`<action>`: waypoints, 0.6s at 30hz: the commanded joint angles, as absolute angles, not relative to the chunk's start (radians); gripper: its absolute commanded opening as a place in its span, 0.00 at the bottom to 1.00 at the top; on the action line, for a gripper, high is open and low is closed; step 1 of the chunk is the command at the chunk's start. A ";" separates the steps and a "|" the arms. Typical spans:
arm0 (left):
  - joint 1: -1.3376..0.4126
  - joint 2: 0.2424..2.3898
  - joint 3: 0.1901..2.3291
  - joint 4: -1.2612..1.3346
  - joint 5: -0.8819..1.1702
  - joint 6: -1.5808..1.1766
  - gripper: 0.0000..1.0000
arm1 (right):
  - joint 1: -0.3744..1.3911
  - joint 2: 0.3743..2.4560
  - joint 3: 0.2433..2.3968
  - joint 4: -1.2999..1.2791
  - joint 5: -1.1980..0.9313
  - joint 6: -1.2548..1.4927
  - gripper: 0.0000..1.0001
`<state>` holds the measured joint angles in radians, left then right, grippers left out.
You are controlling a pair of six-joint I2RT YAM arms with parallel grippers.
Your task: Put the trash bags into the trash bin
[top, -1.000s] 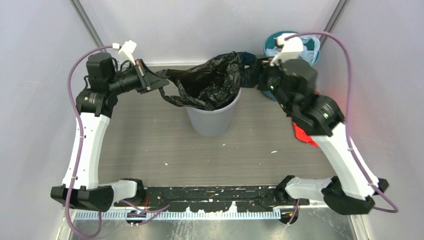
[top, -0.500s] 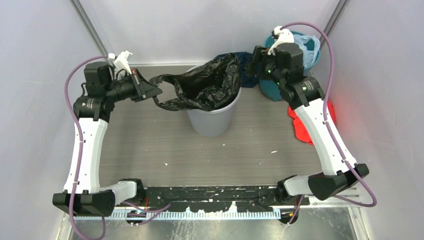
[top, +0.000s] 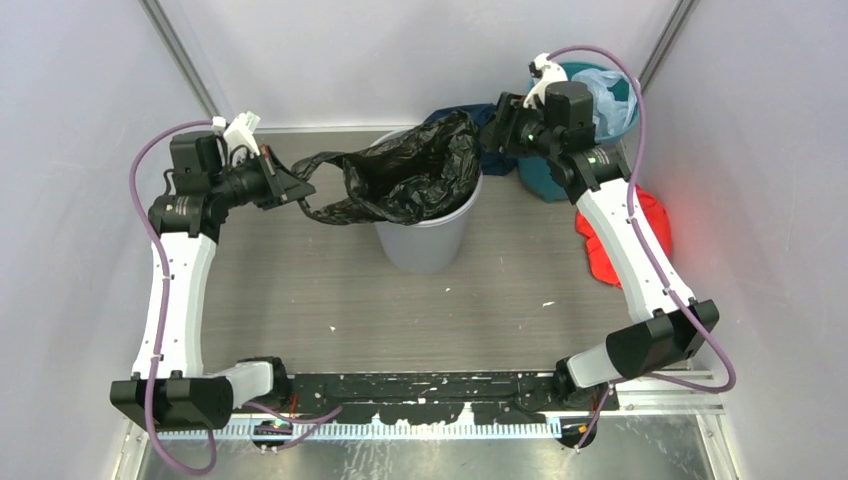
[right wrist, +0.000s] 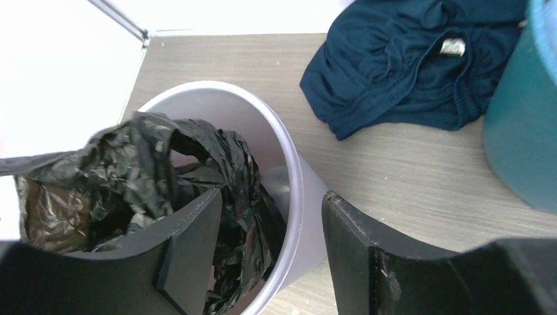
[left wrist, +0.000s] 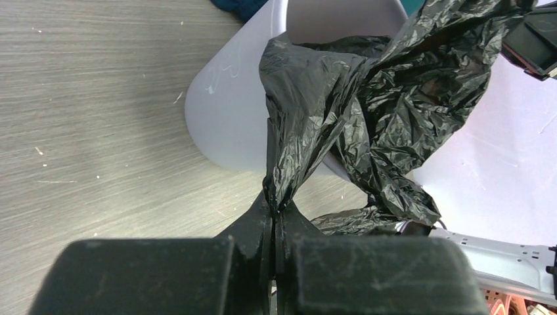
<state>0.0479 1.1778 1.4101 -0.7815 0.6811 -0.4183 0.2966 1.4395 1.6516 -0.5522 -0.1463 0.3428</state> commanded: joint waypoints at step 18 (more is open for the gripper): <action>0.063 1.185 1.385 -0.754 0.657 -0.396 0.00 | 0.290 1.442 1.574 -0.486 -0.312 0.339 0.62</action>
